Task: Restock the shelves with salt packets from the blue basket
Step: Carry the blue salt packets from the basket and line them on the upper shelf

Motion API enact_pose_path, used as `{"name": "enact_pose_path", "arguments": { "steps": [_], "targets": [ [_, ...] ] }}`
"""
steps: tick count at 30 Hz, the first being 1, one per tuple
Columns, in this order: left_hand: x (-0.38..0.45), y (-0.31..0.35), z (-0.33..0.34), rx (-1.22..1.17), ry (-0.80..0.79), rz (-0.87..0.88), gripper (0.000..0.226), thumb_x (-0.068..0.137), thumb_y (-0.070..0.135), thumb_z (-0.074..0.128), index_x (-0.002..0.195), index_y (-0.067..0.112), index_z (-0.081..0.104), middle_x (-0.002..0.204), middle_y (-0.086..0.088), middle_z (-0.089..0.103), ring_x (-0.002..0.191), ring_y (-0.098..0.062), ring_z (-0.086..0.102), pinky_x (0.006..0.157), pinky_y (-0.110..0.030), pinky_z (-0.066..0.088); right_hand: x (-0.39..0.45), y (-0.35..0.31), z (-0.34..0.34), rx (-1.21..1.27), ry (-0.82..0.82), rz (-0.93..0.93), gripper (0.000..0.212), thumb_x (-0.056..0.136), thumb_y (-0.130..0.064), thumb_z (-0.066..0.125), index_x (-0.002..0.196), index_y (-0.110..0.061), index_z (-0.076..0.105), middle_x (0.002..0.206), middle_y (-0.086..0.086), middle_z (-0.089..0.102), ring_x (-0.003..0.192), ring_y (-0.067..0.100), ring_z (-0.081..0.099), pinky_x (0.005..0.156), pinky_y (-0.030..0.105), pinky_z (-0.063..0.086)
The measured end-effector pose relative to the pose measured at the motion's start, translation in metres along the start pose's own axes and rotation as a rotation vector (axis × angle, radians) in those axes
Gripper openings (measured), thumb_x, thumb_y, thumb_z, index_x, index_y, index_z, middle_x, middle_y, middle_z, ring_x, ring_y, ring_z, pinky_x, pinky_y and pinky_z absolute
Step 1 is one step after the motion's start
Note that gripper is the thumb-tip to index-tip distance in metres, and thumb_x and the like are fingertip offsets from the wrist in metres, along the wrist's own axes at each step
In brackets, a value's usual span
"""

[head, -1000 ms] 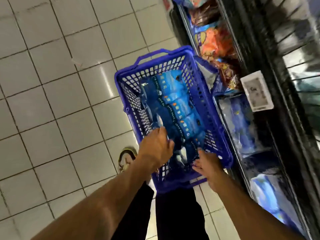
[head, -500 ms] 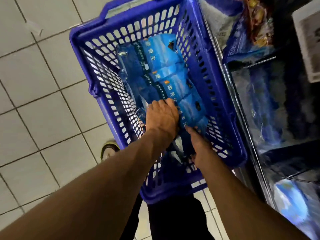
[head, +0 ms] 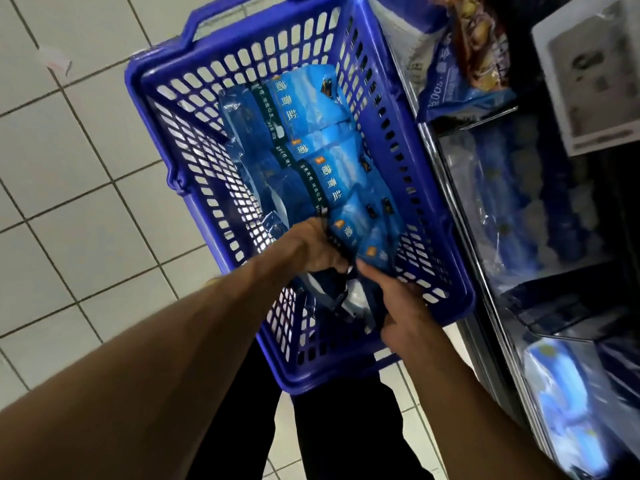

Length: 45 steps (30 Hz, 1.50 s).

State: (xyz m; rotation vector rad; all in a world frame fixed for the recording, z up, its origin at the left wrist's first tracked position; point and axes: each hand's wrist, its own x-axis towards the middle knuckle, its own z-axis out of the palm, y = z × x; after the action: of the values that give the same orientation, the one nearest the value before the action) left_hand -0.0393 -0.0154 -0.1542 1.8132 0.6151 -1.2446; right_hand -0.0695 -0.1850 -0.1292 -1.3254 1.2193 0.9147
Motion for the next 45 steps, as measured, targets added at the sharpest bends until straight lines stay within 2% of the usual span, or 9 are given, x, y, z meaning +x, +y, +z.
{"name": "enact_pose_path", "arguments": {
  "steps": [5,8,11,17,22,28,34,40,45],
  "targets": [
    [-0.093,-0.039,-0.008,-0.659,-0.074,0.111,0.037,0.075,-0.013,0.078,0.105,0.007,0.07,0.09,-0.003,0.079,0.084,-0.021,0.073,0.071,-0.024,0.059,-0.087,-0.002,0.005,-0.166,-0.082,-0.227,0.086,0.048,-0.052,0.095,0.124,-0.021,0.068,0.118,0.002,0.075,0.112,0.027,0.07,0.1,0.05,0.054],
    [-0.171,-0.044,-0.02,-0.923,-0.026,0.15,0.059,0.073,-0.006,0.082,0.126,0.011,0.063,0.115,-0.01,0.076,0.103,-0.024,0.073,0.087,-0.034,0.059,-0.145,-0.008,0.014,-0.196,-0.046,-0.315,0.081,0.059,-0.074,0.069,0.126,-0.029,0.064,0.128,-0.003,0.068,0.117,0.021,0.065,0.103,0.05,0.052],
    [-0.247,-0.042,-0.035,-1.038,-0.01,0.131,0.058,0.065,0.006,0.087,0.12,0.015,0.07,0.116,-0.012,0.075,0.104,-0.027,0.074,0.084,-0.034,0.059,-0.207,-0.011,0.015,-0.129,-0.163,-0.338,0.073,0.067,-0.065,0.072,0.132,-0.034,0.061,0.134,-0.002,0.066,0.124,0.025,0.063,0.107,0.054,0.047],
    [-0.382,-0.032,-0.074,-1.056,-0.095,0.134,0.073,0.063,-0.008,0.08,0.13,0.004,0.057,0.121,-0.018,0.072,0.109,-0.032,0.07,0.094,-0.042,0.058,-0.336,-0.036,0.011,-0.037,-0.449,-0.389,0.06,0.072,-0.021,0.08,0.13,-0.026,0.063,0.127,0.004,0.071,0.114,0.021,0.069,0.082,0.034,0.06],
    [-0.482,0.004,-0.106,-1.072,0.025,0.215,0.051,0.063,0.008,0.076,0.114,0.007,0.069,0.11,-0.012,0.077,0.094,-0.023,0.074,0.086,-0.037,0.06,-0.45,-0.062,0.009,-0.134,-0.578,-0.47,0.064,0.074,0.002,0.07,0.134,-0.016,0.056,0.127,0.008,0.071,0.114,0.022,0.068,0.089,0.031,0.058],
    [-0.59,0.033,-0.124,-1.047,0.221,0.303,0.057,0.054,0.031,0.089,0.107,0.02,0.071,0.103,-0.006,0.079,0.093,-0.023,0.077,0.07,-0.029,0.061,-0.557,-0.067,-0.011,-0.092,-0.537,-0.446,0.048,0.06,-0.015,0.081,0.108,-0.012,0.076,0.1,0.009,0.079,0.085,0.02,0.076,0.064,0.029,0.06],
    [-0.676,0.06,-0.134,-1.044,0.348,0.333,0.043,0.068,0.042,0.082,0.104,0.02,0.076,0.104,-0.01,0.079,0.093,-0.029,0.077,0.069,-0.035,0.063,-0.634,-0.078,-0.037,-0.042,-0.518,-0.523,0.052,0.072,-0.039,0.079,0.117,-0.014,0.073,0.116,0.016,0.074,0.099,0.029,0.075,0.073,0.036,0.061],
    [-0.719,0.084,-0.129,-0.897,0.455,0.355,0.062,0.061,0.048,0.083,0.11,0.012,0.071,0.097,-0.009,0.08,0.089,-0.029,0.077,0.08,-0.043,0.062,-0.67,-0.081,-0.075,-0.061,-0.371,-0.73,0.056,0.065,-0.055,0.087,0.111,-0.026,0.074,0.107,0.006,0.078,0.097,0.026,0.076,0.072,0.035,0.061],
    [-0.721,0.108,-0.131,-0.798,0.512,0.383,0.041,0.082,0.043,0.076,0.11,0.013,0.071,0.095,-0.008,0.08,0.087,-0.029,0.077,0.087,-0.05,0.06,-0.675,-0.096,-0.107,-0.028,-0.231,-0.91,0.019,0.081,-0.033,0.083,0.099,-0.03,0.078,0.096,0.001,0.08,0.086,0.017,0.077,0.066,0.025,0.059]
  ]
}}
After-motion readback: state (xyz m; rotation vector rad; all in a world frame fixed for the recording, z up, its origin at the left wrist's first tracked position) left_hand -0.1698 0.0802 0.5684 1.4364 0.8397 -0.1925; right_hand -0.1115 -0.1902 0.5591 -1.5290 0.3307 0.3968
